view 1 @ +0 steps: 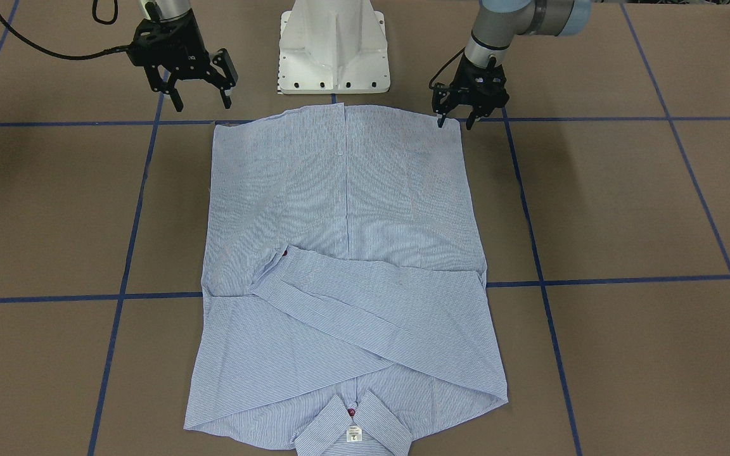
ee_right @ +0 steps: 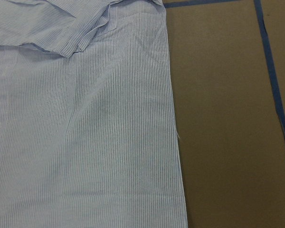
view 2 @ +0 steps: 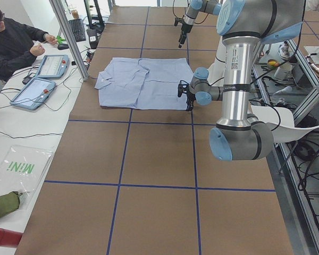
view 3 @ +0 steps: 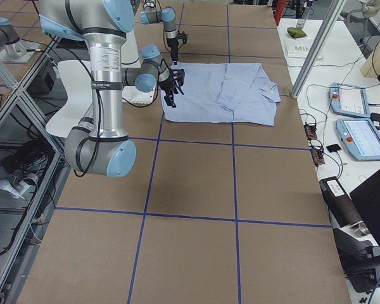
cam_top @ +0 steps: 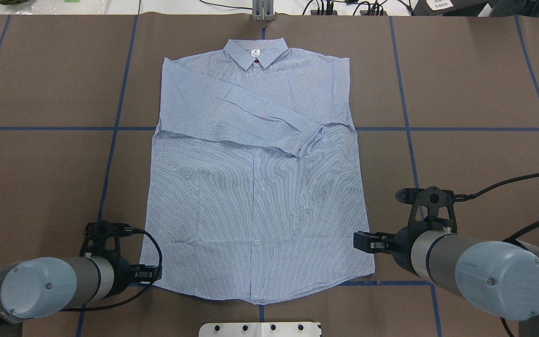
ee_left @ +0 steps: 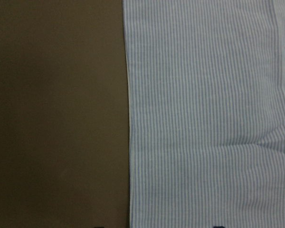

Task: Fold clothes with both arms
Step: 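Grasp the hem corners nearest the robot with both grippers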

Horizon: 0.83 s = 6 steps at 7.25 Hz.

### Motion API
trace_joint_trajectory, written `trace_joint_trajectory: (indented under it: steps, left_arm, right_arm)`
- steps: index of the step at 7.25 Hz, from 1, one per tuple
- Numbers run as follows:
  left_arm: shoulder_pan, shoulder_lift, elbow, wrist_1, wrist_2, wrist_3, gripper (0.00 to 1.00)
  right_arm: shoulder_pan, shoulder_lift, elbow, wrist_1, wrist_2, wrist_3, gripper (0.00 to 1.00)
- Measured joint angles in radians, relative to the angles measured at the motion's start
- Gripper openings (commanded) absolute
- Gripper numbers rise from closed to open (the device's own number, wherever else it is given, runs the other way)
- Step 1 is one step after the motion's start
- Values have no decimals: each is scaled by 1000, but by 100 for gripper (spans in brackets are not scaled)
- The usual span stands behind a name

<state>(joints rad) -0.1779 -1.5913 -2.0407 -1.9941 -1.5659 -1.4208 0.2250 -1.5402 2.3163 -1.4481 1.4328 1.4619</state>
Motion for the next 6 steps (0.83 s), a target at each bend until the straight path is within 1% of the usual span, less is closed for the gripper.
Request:
trace_joint_trajectory:
  steps: [1, 2, 3, 5, 6]
  left_arm:
    - [3, 0, -1, 5, -1, -1, 51]
    - [4, 0, -2, 8, -2, -1, 39]
    - [5, 0, -3, 10, -3, -1, 33]
    - [6, -1, -6, 16, -5, -1, 33]
    - [6, -1, -10, 20, -8, -1, 18]
  right_arm:
    - [0, 0, 0, 0, 0, 0, 100]
    - [-1, 0, 0, 0, 0, 0, 100]
    - [-1, 0, 0, 0, 0, 0, 100]
    - [-3, -1, 0, 0, 0, 0, 100]
    - [-4, -1, 0, 0, 0, 0, 100]
